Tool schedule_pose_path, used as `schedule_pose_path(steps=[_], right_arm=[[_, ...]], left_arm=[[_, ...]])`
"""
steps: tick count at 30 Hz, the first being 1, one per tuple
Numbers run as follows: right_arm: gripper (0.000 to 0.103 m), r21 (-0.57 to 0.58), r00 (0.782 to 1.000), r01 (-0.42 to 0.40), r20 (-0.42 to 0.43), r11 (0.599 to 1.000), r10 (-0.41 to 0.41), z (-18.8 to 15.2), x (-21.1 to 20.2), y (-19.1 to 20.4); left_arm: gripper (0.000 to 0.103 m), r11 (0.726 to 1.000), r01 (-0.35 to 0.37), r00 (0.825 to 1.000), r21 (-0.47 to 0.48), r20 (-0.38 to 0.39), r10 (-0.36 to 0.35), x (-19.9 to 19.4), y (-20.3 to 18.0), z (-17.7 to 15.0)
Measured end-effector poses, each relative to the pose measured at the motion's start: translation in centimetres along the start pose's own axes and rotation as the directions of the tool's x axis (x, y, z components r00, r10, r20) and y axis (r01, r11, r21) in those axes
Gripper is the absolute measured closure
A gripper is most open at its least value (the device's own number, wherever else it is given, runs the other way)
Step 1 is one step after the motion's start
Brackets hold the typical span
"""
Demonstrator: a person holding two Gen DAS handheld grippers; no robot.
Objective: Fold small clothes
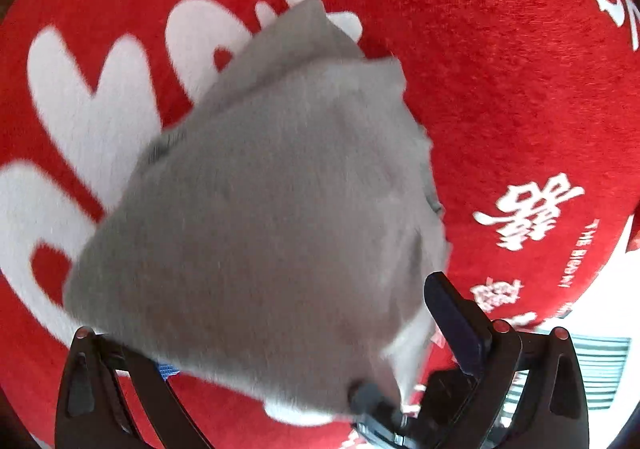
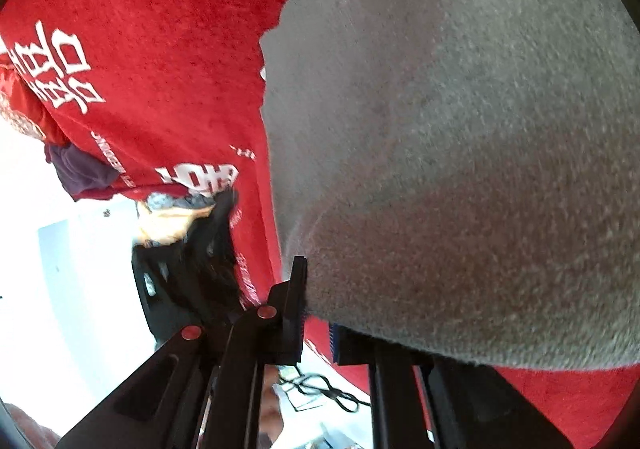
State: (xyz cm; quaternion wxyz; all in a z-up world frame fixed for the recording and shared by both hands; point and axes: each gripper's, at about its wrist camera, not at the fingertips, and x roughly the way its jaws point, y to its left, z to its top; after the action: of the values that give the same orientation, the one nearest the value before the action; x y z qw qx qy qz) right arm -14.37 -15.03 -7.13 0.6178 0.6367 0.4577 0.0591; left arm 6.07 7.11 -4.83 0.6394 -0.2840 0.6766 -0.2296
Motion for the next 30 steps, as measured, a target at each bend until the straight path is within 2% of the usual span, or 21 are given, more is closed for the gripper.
schedule_pose_path(steps=[1,4,6,8,18,24,30], right_arm=[[0.093,-0.007,1.000,0.012,-0.012,1.000,-0.012,-0.1,0.1,-0.1],[0.093,-0.019,0.998,0.039,-0.041,0.999,-0.040,-0.3,0.5,-0.3],[0.093,-0.021,0.997,0.050,-0.054,0.999,-0.051,-0.3,0.7,-0.4],[0.093,-0.023,0.997,0.054,-0.063,0.998,-0.055,-0.1,0.6,-0.3],[0.089,-0.033,0.985,0.129,-0.109,0.991,-0.132,0.2,1.2,-0.1],[0.088,-0.138,0.955,0.241,-0.143,0.961,-0.260,-0.3,0.1,1.1],[0.088,-0.230,0.925,0.322,-0.127,0.918,-0.357,0.2,-1.1,3.2]], left_arm=[[0.001,1.000,-0.020,1.000,0.011,0.017,0.020,0.0,-0.3,0.2],[0.015,0.993,-0.104,0.994,0.059,0.045,0.101,0.0,-0.9,0.3],[0.031,0.979,-0.169,0.985,0.110,0.062,0.163,0.0,-1.4,0.1],[0.035,0.966,-0.211,0.977,0.151,0.069,0.203,0.0,-1.6,0.0],[0.036,0.935,-0.276,0.961,0.224,0.070,0.267,0.2,-2.1,-0.4],[0.036,0.911,-0.310,0.951,0.272,0.079,0.300,0.3,-2.5,-0.6],[0.036,0.910,-0.323,0.947,0.262,0.089,0.310,-0.3,-2.1,-0.2]])
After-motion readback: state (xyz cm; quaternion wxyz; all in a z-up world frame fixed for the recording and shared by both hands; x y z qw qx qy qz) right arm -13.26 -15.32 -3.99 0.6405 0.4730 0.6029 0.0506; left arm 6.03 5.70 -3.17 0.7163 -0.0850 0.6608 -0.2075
